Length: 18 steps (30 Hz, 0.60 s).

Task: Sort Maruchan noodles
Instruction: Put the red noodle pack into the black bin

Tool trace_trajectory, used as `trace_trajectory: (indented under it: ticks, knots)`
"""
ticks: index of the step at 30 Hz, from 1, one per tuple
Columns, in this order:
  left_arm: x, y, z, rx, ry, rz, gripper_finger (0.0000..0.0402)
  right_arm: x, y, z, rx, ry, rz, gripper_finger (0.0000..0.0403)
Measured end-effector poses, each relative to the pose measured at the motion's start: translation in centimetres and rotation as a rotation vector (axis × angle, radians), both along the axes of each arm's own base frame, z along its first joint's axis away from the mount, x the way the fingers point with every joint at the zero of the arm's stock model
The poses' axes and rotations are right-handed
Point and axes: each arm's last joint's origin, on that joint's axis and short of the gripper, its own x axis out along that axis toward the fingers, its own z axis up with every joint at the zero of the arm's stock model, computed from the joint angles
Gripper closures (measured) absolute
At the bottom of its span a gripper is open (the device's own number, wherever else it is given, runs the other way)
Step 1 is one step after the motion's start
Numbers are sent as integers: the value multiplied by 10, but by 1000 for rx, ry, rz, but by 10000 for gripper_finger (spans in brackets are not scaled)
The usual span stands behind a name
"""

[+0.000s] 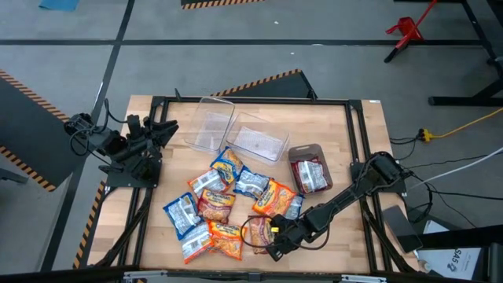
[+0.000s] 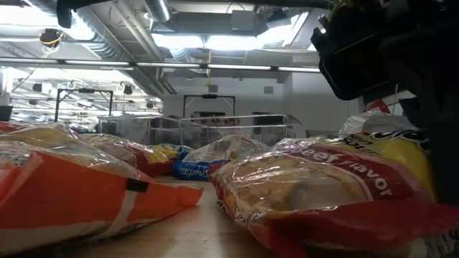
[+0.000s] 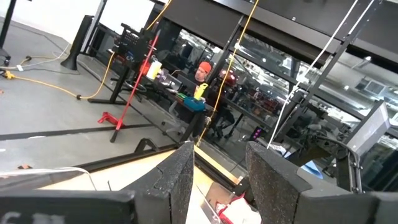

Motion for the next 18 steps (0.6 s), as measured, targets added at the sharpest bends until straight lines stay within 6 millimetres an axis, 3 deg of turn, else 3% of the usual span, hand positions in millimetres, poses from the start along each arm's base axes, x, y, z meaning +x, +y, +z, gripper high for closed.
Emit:
trace_trajectory:
  ticks: [10, 18]
  knots:
    - [0, 0, 0, 0, 1, 0, 260, -11, -12, 46, -55, -90, 115, 403]
    - [0, 0, 0, 0, 0, 2, 260, -25, -46, 93, -168, -134, 99, 403]
